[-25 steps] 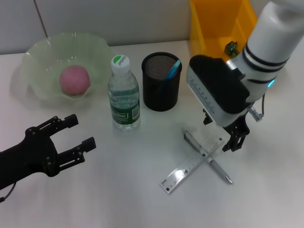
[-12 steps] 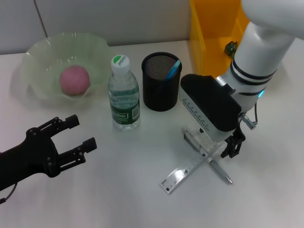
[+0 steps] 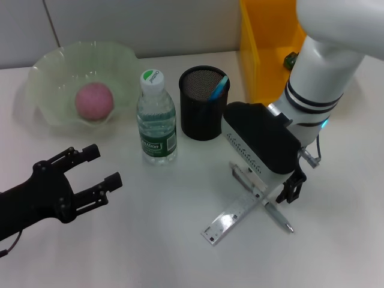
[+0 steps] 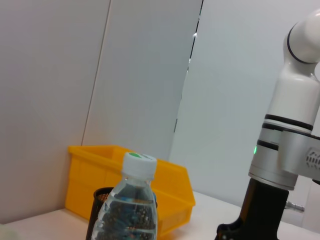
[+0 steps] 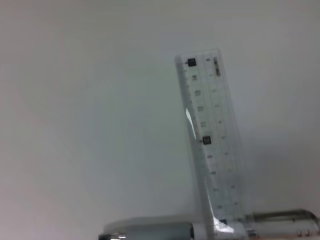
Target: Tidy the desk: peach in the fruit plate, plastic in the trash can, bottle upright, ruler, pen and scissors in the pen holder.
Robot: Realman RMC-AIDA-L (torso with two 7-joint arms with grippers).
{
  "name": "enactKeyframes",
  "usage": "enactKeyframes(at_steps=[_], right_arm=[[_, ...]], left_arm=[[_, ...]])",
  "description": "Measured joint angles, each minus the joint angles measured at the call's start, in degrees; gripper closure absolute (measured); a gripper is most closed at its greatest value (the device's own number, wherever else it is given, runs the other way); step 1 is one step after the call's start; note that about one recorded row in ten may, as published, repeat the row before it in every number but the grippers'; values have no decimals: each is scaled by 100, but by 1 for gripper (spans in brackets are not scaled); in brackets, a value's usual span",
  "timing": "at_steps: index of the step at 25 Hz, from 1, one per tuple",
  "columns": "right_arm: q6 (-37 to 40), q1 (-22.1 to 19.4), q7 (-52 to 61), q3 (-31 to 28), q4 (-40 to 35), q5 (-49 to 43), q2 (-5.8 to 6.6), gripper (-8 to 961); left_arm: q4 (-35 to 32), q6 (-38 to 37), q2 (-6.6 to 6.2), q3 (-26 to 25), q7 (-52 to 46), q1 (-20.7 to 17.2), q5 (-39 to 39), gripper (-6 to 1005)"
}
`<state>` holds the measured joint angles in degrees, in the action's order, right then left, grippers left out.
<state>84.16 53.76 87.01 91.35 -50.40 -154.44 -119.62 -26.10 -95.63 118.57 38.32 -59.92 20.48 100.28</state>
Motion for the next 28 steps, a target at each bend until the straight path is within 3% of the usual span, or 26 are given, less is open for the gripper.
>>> enactKeyframes(at_steps=[28], right_arm=[[-200,-9,1,157,131,-35,1,135]], left_arm=[[0,7,0,0,-29,36,-45,191]])
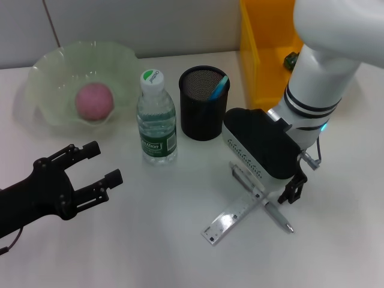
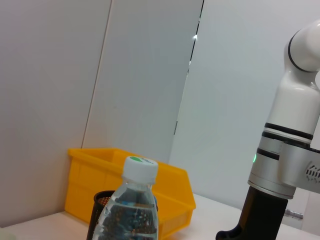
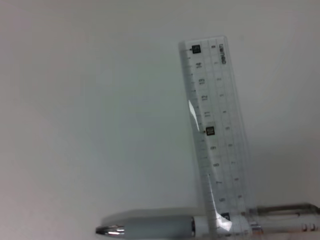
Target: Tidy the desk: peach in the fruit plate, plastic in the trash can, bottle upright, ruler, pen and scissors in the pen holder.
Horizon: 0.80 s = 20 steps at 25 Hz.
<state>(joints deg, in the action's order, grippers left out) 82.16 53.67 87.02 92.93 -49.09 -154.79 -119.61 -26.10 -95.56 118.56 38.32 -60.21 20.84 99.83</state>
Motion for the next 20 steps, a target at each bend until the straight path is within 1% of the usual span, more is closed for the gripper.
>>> enactKeyframes(at_steps=[2,9,14,20], right_arm=[[-14,-2,8,-14,-13,-3,3,135],[-106,-12,28,10,19,-52,8,232],[-142,-18,26,10,22,-68,9,480],[-164,-32,22,8,23,-69,9,533]], left_arm=[[0,0,0,0,0,0,0,191],[0,-15,0,0,0,-19,-67,191],[0,-21,0,0,0,-17,-78,191],[0,-24,0,0,0,6,-85,191]])
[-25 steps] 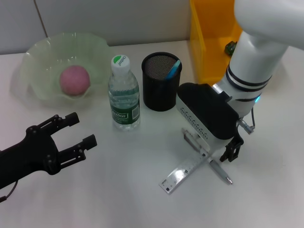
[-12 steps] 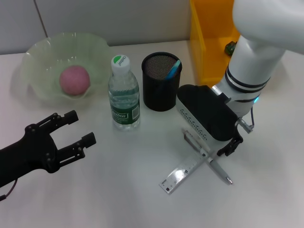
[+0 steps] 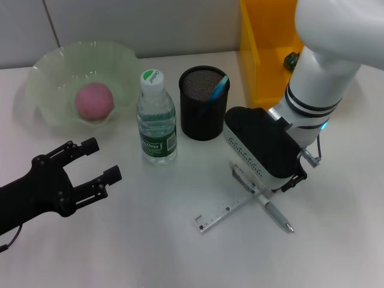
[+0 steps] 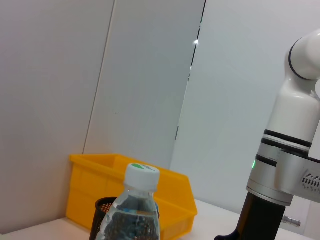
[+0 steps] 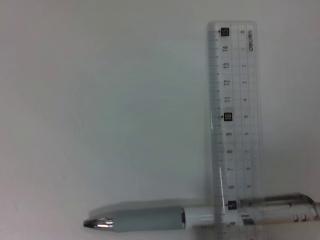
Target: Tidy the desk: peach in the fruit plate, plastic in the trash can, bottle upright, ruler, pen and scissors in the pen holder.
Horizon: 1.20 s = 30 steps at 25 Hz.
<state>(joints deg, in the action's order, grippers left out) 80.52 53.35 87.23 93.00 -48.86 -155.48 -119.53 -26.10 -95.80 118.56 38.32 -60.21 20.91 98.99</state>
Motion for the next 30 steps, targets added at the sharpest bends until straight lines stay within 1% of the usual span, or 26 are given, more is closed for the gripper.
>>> enactKeyframes(at_steps=[5,10,11,12,13,16,17,18,19,20,21,22,23,26,27,28,30], right_arm=[[-2,-56,-49,-18,-61,12,0,577],[133,-367,-75,-68,-652,38,11,577],[133,-367,-75,-68,-652,38,11,577],[226,-521,-74,-91,-946,56,16,577],[226,-521,-74,-91,-946,56,16,577],[445,-747,-74,-182,-1431,173,20,578],[610,-893,-74,-274,-1736,307,24,578],[610,-893,-74,-274,-1736,307,24,578],[743,-1076,-73,-403,-2040,447,25,578],[743,-1076,-73,-403,-2040,447,25,578],[794,-1185,-74,-464,-2190,522,26,578],[827,-1440,-75,-585,-2499,697,26,578],[827,-1440,-75,-585,-2499,697,26,578],[859,-1822,-80,-913,-2933,1096,35,576],[905,-2029,-111,-1163,-3134,1455,40,575],[905,-2029,-111,-1163,-3134,1455,40,573],[947,-2220,-177,-1386,-3284,1799,41,571]], left_arm=[[0,0,0,0,0,5,-4,191],[0,-7,0,6,0,5,-55,191],[0,-8,1,2,-1,2,-56,191],[0,-8,0,1,-2,0,-56,191],[0,-8,0,1,-2,0,-56,191],[-4,-9,-8,0,-41,-17,-56,191],[-6,-9,-10,0,-45,-18,-56,191],[-6,-9,-10,0,-45,-18,-56,191],[-6,-9,-10,0,-45,-18,-56,191],[-6,-9,-10,0,-45,-18,-56,191],[-18,-9,-13,0,-55,-27,-56,191],[-18,-9,-13,0,-55,-27,-56,191],[-51,-14,-39,-7,-66,-46,-61,191],[-66,-16,-46,-29,-67,-47,-62,191],[-127,-24,-51,-68,-68,-52,-64,191],[-127,-24,-51,-68,-68,-52,-64,191],[-199,-30,-53,-72,-84,-62,-64,191]])
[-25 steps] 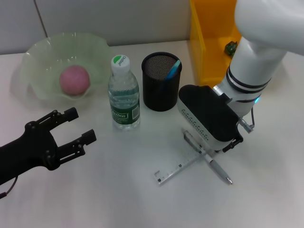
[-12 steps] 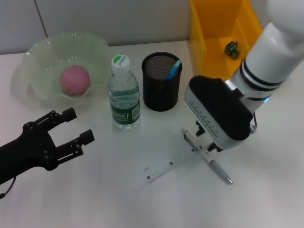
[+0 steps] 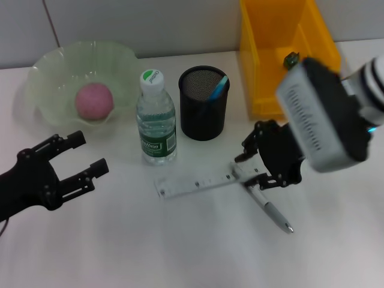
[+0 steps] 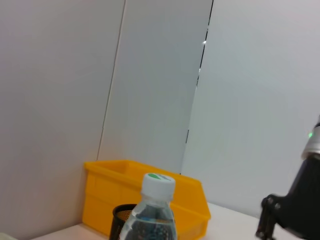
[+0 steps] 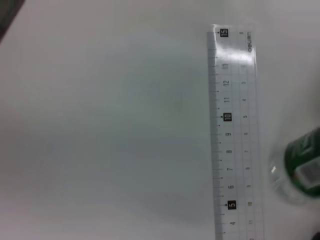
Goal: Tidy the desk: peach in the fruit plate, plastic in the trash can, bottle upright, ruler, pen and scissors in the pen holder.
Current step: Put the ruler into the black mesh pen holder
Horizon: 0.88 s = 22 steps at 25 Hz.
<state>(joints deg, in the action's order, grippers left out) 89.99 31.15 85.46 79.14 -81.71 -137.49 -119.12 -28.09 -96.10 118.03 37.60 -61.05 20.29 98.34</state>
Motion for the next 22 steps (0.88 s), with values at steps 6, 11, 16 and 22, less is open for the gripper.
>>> enactKeyframes(at_steps=[6,11,16,22], right_arm=[[42,-494,-85,-563,-146,936,1,564],[84,-818,-129,-800,-190,1504,2,559],[86,-1155,-234,-1082,-202,2062,-2,553],[24,-1509,-644,-1572,185,2963,-12,546]], left_arm=[[-348,-27,0,-7,-270,-52,0,191],[-550,-153,0,-7,-468,-63,2,191],[-657,-244,-5,-7,-593,-70,39,191],[-754,-365,-11,15,-670,-119,52,191]])
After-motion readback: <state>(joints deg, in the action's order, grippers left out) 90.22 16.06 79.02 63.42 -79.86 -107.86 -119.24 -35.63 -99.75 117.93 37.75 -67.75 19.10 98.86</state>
